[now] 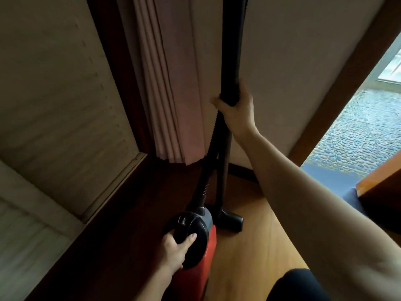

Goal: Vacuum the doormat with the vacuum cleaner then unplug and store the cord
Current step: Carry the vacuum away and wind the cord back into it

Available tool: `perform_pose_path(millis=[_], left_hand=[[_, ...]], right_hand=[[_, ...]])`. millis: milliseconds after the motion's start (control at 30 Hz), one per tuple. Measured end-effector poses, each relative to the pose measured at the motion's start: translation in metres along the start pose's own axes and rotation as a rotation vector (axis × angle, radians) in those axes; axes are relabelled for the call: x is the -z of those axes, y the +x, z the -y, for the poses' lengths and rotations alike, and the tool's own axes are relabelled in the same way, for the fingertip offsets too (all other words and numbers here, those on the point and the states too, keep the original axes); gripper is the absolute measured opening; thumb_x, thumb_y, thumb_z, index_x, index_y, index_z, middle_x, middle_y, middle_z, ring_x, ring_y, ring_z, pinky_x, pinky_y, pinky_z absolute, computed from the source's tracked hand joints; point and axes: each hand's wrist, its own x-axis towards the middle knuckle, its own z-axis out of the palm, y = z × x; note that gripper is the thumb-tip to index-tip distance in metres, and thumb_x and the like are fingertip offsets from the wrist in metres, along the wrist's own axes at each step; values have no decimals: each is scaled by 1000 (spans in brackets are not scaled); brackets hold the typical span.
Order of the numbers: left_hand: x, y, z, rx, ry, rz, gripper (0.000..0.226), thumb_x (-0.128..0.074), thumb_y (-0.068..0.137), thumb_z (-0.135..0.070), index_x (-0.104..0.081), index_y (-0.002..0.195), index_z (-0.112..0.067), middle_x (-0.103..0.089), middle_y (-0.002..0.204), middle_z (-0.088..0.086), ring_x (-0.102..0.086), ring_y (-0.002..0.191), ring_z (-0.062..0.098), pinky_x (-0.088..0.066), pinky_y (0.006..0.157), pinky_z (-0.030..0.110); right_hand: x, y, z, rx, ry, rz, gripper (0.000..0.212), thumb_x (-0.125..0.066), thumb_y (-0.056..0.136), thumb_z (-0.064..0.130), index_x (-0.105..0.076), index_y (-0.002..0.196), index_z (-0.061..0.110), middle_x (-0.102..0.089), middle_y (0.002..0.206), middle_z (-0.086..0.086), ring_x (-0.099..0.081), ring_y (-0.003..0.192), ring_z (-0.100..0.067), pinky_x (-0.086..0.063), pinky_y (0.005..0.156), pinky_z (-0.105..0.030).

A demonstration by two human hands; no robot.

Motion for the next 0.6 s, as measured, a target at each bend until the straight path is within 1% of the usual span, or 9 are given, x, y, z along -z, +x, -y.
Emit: perform_pose_path(millis=[33, 67, 133, 200, 300, 400, 500, 533, 600], left_hand=[[1, 0, 1, 8, 2, 5, 39, -79, 79, -40, -64, 100, -10, -52, 55, -3, -43, 33, 6, -37, 38, 23], [1, 2, 2, 14, 5, 11, 41, -79, 79, -40, -65, 100, -9, -52, 54, -2, -43, 33, 7, -37, 37, 23], [1, 6, 3, -2, 8, 9, 37, -79, 80, -39, -65, 102, -12, -51, 55, -3, -43, 33, 6, -36, 36, 22], [-1, 11, 8, -41, 12, 26, 31, -78, 81, -37, -65, 103, -19, -49, 53, -6, -42, 32, 4, -35, 34, 21], [-6, 20, 19, -97, 21, 40, 23, -77, 82, -34, -68, 100, -23, -48, 44, -8, -41, 31, 8, -33, 36, 20], [-8, 30, 24, -117, -2, 62, 20, -74, 85, -36, -69, 100, -24, -42, 40, -7, -36, 31, 10, -32, 36, 20], [-13, 41, 25, -136, -12, 53, 22, -72, 85, -41, -69, 94, -21, -40, 41, -9, -35, 31, 8, -31, 36, 20], [-16, 43, 25, -147, -15, 49, 22, -70, 86, -43, -70, 92, -22, -39, 40, -9, -35, 31, 8, -31, 36, 21], [-20, 46, 23, -162, -22, 39, 21, -66, 87, -47, -70, 89, -27, -38, 41, -9, -34, 32, 8, -30, 37, 21]], right_hand=[[0, -7, -12, -45, -23, -6, 39, -77, 84, 11, -58, 118, 10, -67, 101, -10, -67, 95, -27, -61, 82, -42], [0, -14, -24, -87, -42, -8, 36, -77, 84, 10, -58, 115, 11, -67, 103, -13, -67, 96, -28, -61, 81, -44], [-1, -28, -49, -157, -65, -3, 32, -76, 85, 8, -59, 111, 14, -68, 103, -12, -67, 95, -26, -61, 79, -41], [-6, -43, -76, -213, -63, 5, 30, -76, 85, 9, -62, 110, 15, -70, 102, -7, -68, 94, -21, -60, 77, -37], [-13, -59, -113, -270, -34, 21, 26, -75, 88, 14, -63, 110, 20, -72, 102, 1, -69, 94, -14, -60, 81, -39], [-21, -65, -133, -254, 24, 23, 25, -74, 92, 20, -60, 111, 27, -71, 106, 4, -69, 97, -9, -60, 85, -35], [-27, -58, -144, -215, 34, 2, 24, -73, 93, 21, -60, 113, 22, -71, 108, -1, -68, 99, -12, -59, 85, -35], [-27, -57, -146, -211, 40, 2, 25, -73, 93, 21, -60, 115, 21, -70, 109, -1, -68, 100, -11, -59, 84, -32], [-25, -53, -147, -209, 50, -2, 26, -72, 94, 22, -57, 116, 21, -68, 108, 3, -66, 96, -5, -57, 79, -22]])
